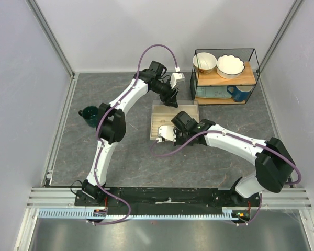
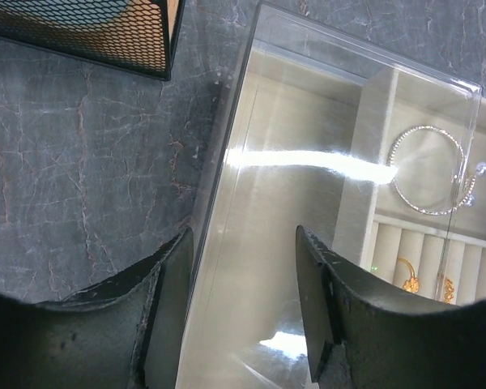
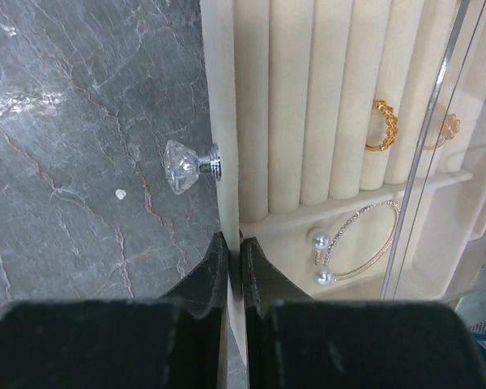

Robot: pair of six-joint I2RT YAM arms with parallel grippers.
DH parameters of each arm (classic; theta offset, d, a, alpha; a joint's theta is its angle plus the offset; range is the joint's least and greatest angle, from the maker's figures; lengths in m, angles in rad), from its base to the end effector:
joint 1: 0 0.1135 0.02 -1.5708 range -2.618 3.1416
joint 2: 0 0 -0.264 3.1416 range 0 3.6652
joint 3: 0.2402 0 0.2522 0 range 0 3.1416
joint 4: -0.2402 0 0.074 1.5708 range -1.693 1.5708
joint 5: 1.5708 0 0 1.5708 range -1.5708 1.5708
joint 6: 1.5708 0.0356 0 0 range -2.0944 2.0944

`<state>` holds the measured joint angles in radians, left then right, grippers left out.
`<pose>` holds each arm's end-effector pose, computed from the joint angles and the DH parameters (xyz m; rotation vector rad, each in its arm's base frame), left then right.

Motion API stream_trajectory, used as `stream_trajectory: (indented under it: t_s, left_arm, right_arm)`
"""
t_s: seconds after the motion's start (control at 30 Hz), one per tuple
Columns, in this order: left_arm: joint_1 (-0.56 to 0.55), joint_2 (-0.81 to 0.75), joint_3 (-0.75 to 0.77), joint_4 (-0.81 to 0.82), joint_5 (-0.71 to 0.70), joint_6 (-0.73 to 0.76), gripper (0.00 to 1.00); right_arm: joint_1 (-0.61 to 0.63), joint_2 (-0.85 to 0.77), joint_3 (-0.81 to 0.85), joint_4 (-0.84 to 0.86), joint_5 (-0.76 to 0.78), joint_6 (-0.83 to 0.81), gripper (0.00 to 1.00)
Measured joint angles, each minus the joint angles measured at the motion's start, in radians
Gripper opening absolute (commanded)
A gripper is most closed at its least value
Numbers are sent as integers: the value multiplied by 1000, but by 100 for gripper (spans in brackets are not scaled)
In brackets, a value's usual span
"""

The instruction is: Organize the mixed jewelry

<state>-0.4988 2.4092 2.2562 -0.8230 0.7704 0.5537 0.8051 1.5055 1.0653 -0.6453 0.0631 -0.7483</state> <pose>0.4477 -0.2721 0.2295 1.4476 1.9047 -0.9423 0.2103 0.2155 0.2300 -1.8455 1.9075 -0.0651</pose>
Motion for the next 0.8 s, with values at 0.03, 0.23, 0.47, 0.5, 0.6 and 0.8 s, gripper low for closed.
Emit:
stream_trajectory:
  t_s: [0.03, 0.23, 0.47, 0.5, 0.6, 0.8]
  left_arm:
    - [0, 1, 1, 1, 0, -3, 55]
    - [0, 2, 2, 8, 0, -15, 55]
    - [0, 2, 2, 14, 0, -18, 55]
    - [0, 3, 2, 16, 0, -17, 55]
    - [0, 3, 2, 18, 0, -17, 55]
    - [-1, 4, 2, 19, 0, -17, 54]
  right_arm:
    - [3, -6, -14, 16, 7, 1, 0]
    - [18, -24, -69, 94, 44, 8, 0]
    - [23, -26, -83, 121, 64, 9, 0]
    - [23, -26, -83, 122, 67, 8, 0]
    - [23, -26, -83, 122, 71, 8, 0]
    - [23, -26, -83, 123, 75, 5, 0]
